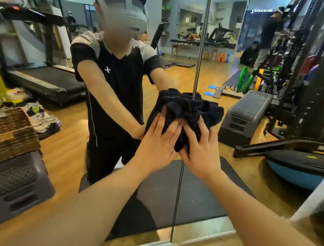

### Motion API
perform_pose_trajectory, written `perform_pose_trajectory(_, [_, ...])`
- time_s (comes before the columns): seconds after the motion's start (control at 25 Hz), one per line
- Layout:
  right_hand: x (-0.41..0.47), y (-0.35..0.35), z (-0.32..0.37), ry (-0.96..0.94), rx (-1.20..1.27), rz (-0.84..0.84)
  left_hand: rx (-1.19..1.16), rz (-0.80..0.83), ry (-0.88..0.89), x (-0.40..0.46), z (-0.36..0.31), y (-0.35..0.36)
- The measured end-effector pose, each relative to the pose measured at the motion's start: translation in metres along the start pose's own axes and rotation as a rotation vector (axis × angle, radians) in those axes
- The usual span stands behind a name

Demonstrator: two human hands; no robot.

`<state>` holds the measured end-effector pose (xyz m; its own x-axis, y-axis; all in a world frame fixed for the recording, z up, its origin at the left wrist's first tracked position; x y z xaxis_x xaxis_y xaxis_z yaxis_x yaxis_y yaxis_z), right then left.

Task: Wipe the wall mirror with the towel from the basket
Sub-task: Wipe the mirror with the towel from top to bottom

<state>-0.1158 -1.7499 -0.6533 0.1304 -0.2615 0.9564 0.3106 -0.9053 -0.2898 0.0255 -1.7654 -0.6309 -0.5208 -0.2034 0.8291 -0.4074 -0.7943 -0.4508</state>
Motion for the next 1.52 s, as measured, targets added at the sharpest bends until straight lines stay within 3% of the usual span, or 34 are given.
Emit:
perform_pose_trajectory(0.2, [-0.019, -0.001, 0.003, 0.014, 0.075, 0.097, 0.098, 0.234, 0.000, -0.019, -0.008, 0.008])
perform_pose_trajectory(0.48, [-0.012, 0.006, 0.068, 0.042, 0.074, 0.187, 0.171, 0.269, 0.033, -0.055, 0.035, -0.030])
perform_pose_trajectory(0.92, [0.009, 0.069, 0.277, 0.024, 0.094, 0.224, 0.238, 0.175, -0.073, -0.175, 0.185, -0.134])
perform_pose_trajectory(1.12, [0.018, 0.105, 0.388, 0.017, 0.130, 0.278, 0.374, 0.248, -0.068, -0.236, 0.259, -0.195])
perform_pose_trajectory(1.28, [0.023, 0.128, 0.463, -0.039, 0.187, 0.300, 0.466, 0.211, -0.107, -0.284, 0.307, -0.237])
perform_pose_trajectory(1.52, [0.025, 0.151, 0.561, -0.010, 0.248, 0.369, 0.582, 0.348, -0.109, -0.353, 0.375, -0.279])
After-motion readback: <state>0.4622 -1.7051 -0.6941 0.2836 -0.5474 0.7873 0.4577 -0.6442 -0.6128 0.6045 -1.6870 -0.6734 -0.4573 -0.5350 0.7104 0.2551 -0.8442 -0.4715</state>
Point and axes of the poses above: each hand's wrist, its own x-axis towards the middle knuckle, its own y-axis out of the palm, z = x × y, the point moved 5 cm from there along x, towards the middle knuckle, and after that the axes turned 12 degrees about -z, right-handed, at the moved point
